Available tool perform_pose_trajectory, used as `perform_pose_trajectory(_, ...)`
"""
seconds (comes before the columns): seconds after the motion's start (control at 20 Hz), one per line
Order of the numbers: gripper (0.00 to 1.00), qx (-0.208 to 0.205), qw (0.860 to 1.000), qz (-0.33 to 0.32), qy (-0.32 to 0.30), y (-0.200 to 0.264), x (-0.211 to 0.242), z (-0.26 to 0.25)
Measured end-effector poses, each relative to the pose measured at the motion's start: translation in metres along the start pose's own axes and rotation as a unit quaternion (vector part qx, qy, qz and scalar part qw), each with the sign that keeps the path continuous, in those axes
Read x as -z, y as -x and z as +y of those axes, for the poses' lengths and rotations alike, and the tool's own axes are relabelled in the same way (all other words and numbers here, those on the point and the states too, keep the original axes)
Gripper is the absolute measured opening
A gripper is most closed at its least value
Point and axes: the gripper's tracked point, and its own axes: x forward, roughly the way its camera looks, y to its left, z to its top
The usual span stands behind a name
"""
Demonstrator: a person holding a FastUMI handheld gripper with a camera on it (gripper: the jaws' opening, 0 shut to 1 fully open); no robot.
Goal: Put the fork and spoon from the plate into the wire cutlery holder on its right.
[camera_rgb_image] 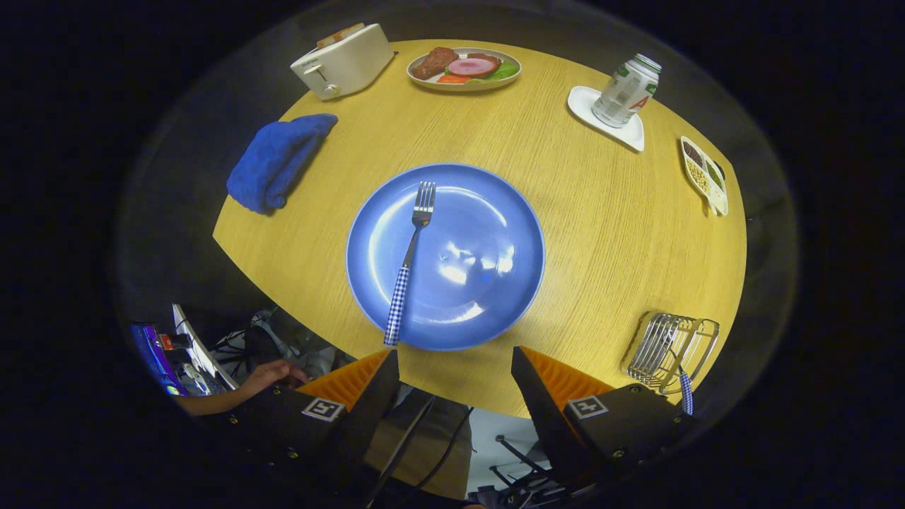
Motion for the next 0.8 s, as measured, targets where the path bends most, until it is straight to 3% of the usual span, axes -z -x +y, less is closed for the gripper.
perform_pose_trajectory(0.7, 0.98, -0.034, 0.998, 0.039, -0.044, -0.055, -0.021, 0.03)
perform_pose_trajectory(0.8, 0.89, -0.035, 0.997, 0.044, -0.047, -0.065, -0.024, 0.032)
